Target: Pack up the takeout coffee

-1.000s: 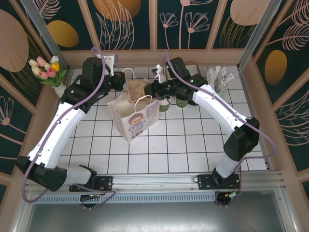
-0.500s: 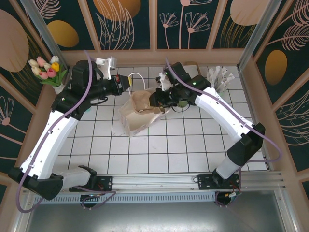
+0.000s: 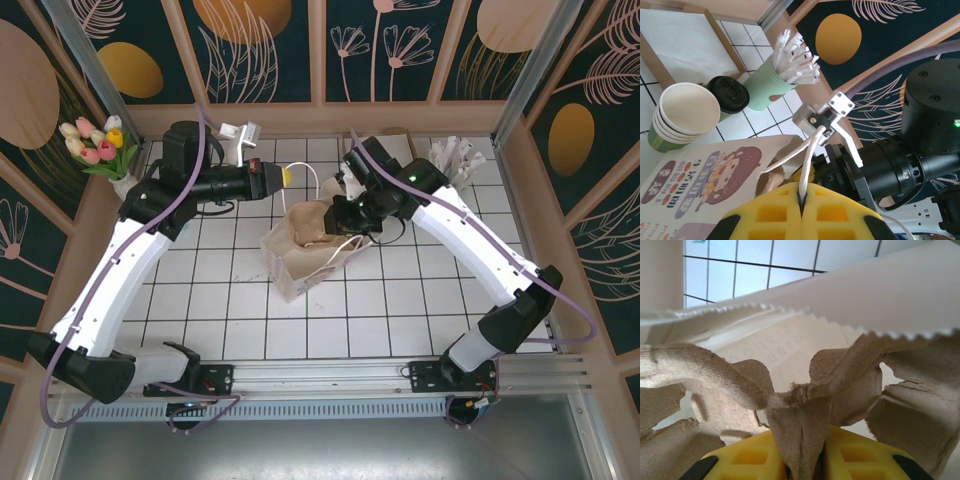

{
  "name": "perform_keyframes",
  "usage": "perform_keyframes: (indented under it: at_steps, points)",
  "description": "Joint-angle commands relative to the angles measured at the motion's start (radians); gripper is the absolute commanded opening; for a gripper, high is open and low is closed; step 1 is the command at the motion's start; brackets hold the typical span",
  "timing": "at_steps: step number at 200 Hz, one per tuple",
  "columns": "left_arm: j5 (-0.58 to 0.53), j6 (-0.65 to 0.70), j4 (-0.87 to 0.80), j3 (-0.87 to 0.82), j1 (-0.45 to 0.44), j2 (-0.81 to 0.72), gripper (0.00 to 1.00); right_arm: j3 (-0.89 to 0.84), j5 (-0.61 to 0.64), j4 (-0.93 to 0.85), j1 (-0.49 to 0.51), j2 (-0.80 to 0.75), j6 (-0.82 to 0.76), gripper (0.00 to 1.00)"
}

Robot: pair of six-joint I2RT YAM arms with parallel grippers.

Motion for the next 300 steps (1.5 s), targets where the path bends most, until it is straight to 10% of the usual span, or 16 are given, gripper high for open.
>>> perform_keyframes:
  at_steps: [1, 45, 96, 189, 300]
  points:
    - [-0.013, -0.023, 0.005, 0.033, 0.004, 0.021, 0.00, -0.045, 0.052, -0.053, 0.007, -0.051, 0.006, 0.23]
    - [-0.153, -0.015, -0.027, 0.080, 0.004, 0.074, 0.00, -0.104, 0.101, -0.044, 0.007, -0.051, -0.024, 0.23]
    - [0.067, -0.165, 0.232, 0.001, 0.004, 0.107, 0.00, -0.100, 0.175, 0.026, 0.022, -0.004, -0.049, 0.22]
    - [-0.124, -0.133, 0.148, 0.075, 0.005, 0.165, 0.00, -0.139, 0.235, 0.060, 0.054, 0.024, -0.248, 0.23]
    - [0.004, -0.131, 0.336, 0.023, 0.005, 0.124, 0.04, -0.109, 0.207, -0.028, 0.062, 0.144, -0.313, 0.23]
